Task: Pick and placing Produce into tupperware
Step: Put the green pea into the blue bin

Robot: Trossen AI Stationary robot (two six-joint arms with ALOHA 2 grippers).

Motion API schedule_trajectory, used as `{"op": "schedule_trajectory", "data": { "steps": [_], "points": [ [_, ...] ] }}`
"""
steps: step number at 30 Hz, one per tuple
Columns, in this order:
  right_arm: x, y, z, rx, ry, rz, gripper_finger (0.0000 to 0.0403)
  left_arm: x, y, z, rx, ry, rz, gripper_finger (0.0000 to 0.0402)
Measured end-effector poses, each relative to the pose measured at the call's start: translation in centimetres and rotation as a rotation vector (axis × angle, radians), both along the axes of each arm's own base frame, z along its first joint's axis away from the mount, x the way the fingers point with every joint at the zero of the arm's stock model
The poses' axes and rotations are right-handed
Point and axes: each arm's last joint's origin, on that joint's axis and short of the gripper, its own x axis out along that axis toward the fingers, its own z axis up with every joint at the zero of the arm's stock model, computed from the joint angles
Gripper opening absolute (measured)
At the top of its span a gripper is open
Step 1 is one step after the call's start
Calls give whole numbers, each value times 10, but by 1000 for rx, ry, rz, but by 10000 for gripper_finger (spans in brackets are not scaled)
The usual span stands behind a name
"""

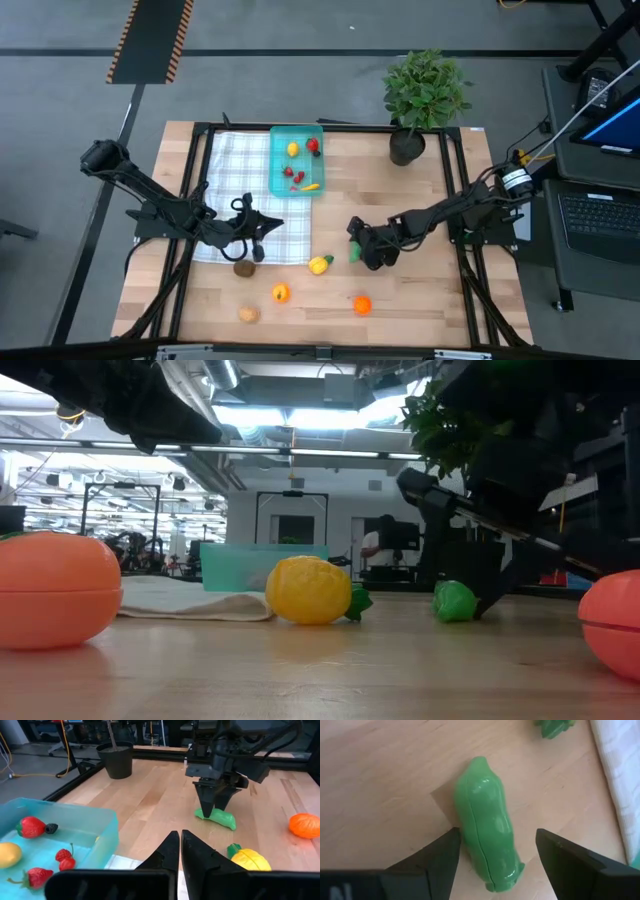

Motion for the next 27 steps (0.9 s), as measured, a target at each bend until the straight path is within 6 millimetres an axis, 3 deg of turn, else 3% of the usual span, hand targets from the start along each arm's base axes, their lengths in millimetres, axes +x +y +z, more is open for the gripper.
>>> {"op": "schedule_trajectory", "data": {
  "steps": [9, 21, 27],
  "points": [
    [2, -6, 0, 0, 0, -21, 255, 0, 0, 0, 5, 2, 0, 4],
    [1, -7, -1, 15, 10, -16, 176, 0, 0, -1, 9, 9, 0, 37],
    [1, -6, -1, 73, 7, -92, 160, 0, 0, -1, 9, 9, 0, 50]
  ]
}}
